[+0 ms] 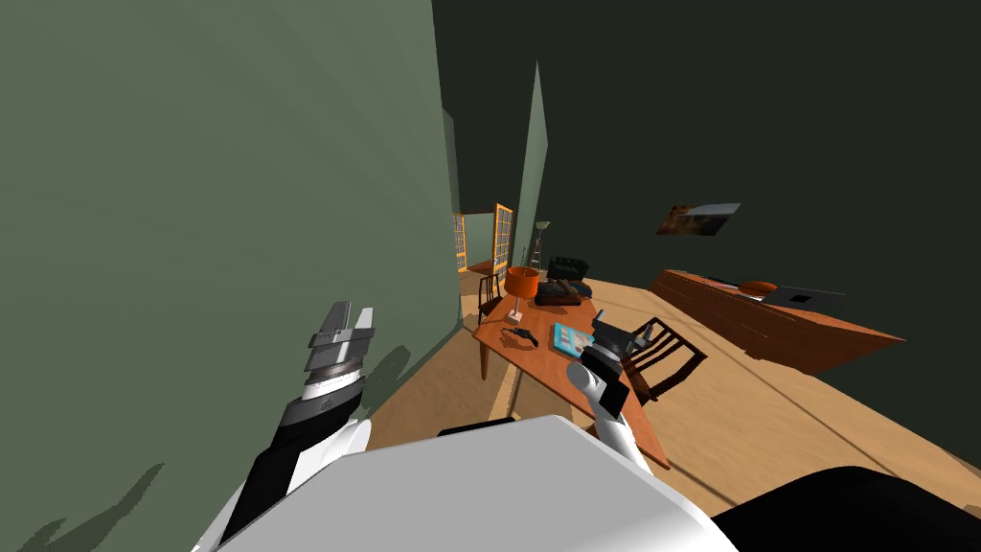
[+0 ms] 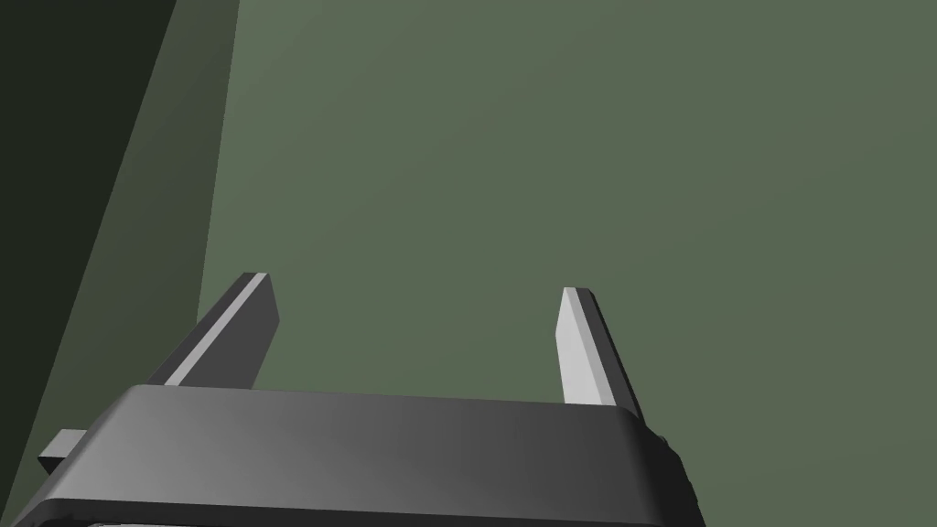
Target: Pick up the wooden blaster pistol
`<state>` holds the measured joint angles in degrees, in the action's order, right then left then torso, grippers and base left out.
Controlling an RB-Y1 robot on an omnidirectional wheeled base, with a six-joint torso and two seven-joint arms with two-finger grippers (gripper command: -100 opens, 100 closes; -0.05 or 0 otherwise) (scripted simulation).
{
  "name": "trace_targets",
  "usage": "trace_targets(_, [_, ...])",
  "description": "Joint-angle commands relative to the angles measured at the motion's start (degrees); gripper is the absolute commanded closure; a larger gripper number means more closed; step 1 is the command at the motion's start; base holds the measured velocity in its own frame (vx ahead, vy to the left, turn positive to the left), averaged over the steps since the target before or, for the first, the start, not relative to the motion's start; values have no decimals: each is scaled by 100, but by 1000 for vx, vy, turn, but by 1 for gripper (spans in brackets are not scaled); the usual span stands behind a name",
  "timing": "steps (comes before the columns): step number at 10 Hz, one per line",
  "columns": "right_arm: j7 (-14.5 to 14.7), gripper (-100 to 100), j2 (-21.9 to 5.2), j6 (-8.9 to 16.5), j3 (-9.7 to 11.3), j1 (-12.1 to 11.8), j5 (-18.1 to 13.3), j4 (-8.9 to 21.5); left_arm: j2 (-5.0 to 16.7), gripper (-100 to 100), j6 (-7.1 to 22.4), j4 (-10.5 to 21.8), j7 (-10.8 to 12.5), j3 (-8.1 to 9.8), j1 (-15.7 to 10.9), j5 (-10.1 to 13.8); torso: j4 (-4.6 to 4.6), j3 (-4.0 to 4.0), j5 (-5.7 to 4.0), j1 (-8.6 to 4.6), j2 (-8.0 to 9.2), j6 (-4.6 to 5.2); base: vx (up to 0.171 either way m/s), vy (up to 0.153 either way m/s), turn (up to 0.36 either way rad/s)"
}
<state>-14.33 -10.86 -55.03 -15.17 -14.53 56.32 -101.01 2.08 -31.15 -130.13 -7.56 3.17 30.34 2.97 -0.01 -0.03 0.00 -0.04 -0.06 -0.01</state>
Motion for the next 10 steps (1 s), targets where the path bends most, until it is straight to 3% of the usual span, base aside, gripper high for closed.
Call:
trace_targets(1, [-85,-100,-50,-98,-60,105,286,200,0,0,0,0,0,0,0,0,0,0,0,0,0,0,12,-11,119])
trace_targets(2, [-85,-100,-50,-98,-60,105,428,200,0,0,0,0,0,1,1,0,-1,0,-1,-2,0,4,7,-5,-14])
trace_targets(3, [-217,-100,-127,-262,-178,300,622,469,0,0,0,0,0,1,1,0,0,1,0,1,2,6,12,-4,135])
trace_targets(5, [-217,-100,-127,-262,-178,300,950,525,0,0,0,0,0,0,1,0,-1,-1,-1,0,-1,4,10,-8,91])
trace_targets(6, [-353,-100,-205,-425,-295,501,1142,798,0,0,0,0,0,1,1,0,0,1,0,1,2,6,12,-4,194])
trace_targets(8, [-353,-100,-205,-425,-295,501,1483,858,0,0,0,0,0,1,1,0,-1,-1,-1,-1,-2,5,11,-9,54])
trace_targets(9, [-491,-100,-282,-588,-412,707,1664,1148,0,0,0,0,0,1,1,0,-1,0,-1,0,2,7,10,-4,170])
trace_targets(10, [-491,-100,-282,-588,-412,707,1825,1196,0,0,0,0,0,0,0,0,0,-1,0,1,-1,1,11,-10,150])
